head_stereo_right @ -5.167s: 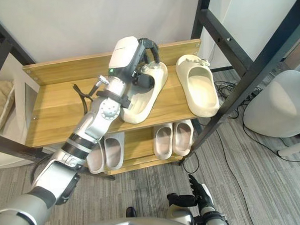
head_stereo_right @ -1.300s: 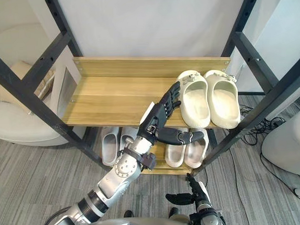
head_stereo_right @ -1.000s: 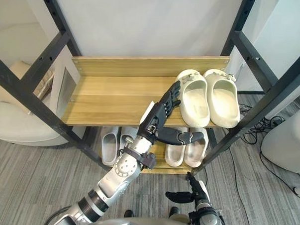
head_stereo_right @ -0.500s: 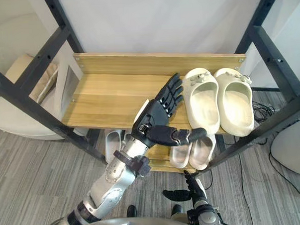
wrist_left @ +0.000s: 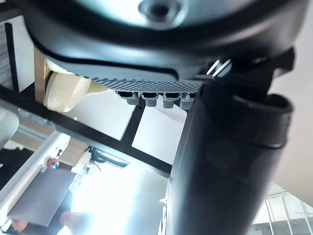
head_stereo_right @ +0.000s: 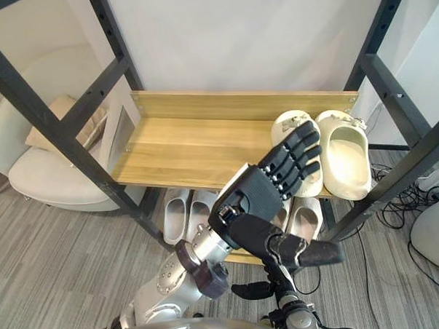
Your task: Organize the slippers on the shoe rack
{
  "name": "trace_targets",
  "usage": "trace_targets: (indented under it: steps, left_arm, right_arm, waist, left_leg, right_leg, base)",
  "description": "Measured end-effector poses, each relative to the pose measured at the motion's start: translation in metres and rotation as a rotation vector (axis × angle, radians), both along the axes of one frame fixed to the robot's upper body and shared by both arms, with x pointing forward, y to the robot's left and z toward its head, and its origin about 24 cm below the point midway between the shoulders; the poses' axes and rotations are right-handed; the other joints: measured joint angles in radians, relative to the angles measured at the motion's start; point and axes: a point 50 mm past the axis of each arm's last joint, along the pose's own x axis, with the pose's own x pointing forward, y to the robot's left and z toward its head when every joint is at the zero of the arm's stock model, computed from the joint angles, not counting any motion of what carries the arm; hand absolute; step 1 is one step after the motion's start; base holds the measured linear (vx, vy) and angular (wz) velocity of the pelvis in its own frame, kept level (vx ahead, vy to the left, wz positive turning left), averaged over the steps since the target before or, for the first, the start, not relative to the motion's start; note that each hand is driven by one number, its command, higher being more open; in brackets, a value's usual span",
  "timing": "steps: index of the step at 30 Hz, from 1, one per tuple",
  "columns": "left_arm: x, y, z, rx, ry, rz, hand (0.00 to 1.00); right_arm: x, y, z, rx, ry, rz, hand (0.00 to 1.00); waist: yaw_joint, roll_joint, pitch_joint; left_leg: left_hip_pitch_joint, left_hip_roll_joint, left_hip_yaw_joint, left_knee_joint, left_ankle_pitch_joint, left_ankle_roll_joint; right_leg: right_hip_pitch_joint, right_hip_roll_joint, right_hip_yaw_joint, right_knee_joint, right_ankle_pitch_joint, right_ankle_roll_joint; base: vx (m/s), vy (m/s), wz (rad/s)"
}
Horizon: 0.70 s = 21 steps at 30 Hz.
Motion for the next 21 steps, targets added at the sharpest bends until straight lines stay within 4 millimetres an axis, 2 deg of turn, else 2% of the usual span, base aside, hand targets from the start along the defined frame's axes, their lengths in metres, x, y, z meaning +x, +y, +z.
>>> trace_targets:
  steps: [4, 7, 10, 11, 13, 15, 18, 21]
  left_arm:
    - [-0.007, -0.009, -0.018, 0.049, 0.057, -0.135, 1.0]
    - [-0.017, -0.019, -0.048, 0.178, 0.132, -0.262, 1.0]
    - [-0.02, -0.021, -0.075, 0.277, 0.199, -0.3, 1.0]
    - [-0.023, -0.019, -0.095, 0.342, 0.262, -0.303, 1.0]
    - [-0.028, -0.013, -0.12, 0.431, 0.334, -0.286, 1.0]
    - [-0.033, -0.005, -0.138, 0.498, 0.374, -0.26, 1.0]
    - [-0.035, 0.008, -0.154, 0.562, 0.414, -0.204, 1.0]
    - [-0.031, 0.031, -0.168, 0.607, 0.467, -0.091, 1.0]
  right_arm:
    - [-0.002, 0.005, -0.002, 0.009, 0.019, 0.031, 1.0]
    - [0.001, 0.011, -0.005, 0.015, 0.038, 0.056, 1.0]
    - [0.004, 0.012, -0.006, 0.002, 0.049, 0.077, 1.0]
    - [0.003, 0.012, -0.007, -0.006, 0.058, 0.083, 1.0]
    - [0.004, 0.012, -0.007, -0.009, 0.056, 0.08, 1.0]
    - [0.004, 0.012, -0.007, -0.009, 0.056, 0.079, 1.0]
    - [0.003, 0.011, -0.007, -0.01, 0.057, 0.071, 1.0]
    - [0.003, 0.008, -0.007, -0.011, 0.054, 0.057, 1.0]
  waist:
    - [0.001, -0.009, -0.013]
    - [0.0, -0.013, -0.018]
    - [-0.004, -0.012, -0.019]
    - [-0.006, -0.011, -0.02]
    - [-0.011, -0.009, -0.022]
    - [-0.011, -0.01, -0.021]
    - [-0.011, -0.011, -0.02]
    - [-0.011, -0.014, -0.018]
  left_leg:
    - [0.008, 0.0, 0.0, 0.0, 0.0, 0.0]
    - [0.013, 0.002, 0.001, -0.001, 0.0, 0.001]
    - [0.026, 0.002, 0.004, -0.004, 0.002, 0.0]
    - [0.033, 0.003, 0.009, -0.008, 0.002, 0.0]
    - [0.033, 0.004, 0.011, -0.011, 0.002, 0.0]
    - [0.034, 0.007, 0.014, -0.015, 0.001, -0.001]
    - [0.035, 0.01, 0.022, -0.017, -0.001, -0.004]
    - [0.038, 0.013, 0.041, -0.016, -0.006, -0.007]
  right_leg:
    - [0.012, -0.001, -0.003, 0.0, -0.001, 0.001]
    - [0.016, -0.002, 0.0, 0.0, -0.001, 0.001]
    - [0.018, 0.003, 0.002, -0.001, 0.001, 0.001]
    - [0.021, 0.004, 0.004, -0.003, 0.001, 0.001]
    - [0.019, 0.006, 0.005, -0.005, 0.001, 0.001]
    - [0.018, 0.008, 0.007, -0.007, 0.001, 0.001]
    - [0.017, 0.012, 0.016, -0.01, 0.001, 0.001]
    - [0.011, 0.017, 0.033, -0.012, 0.001, 0.0]
  base:
    - [-0.04, 0.007, 0.02]
    - [-0.01, 0.003, -0.01]
    - [0.01, 0.0, -0.05]
    - [0.02, 0.002, -0.07]
    - [0.01, 0.003, -0.04]
    - [0.02, -0.001, -0.04]
    - [0.02, 0.003, -0.08]
    - [0.02, 0.015, -0.17]
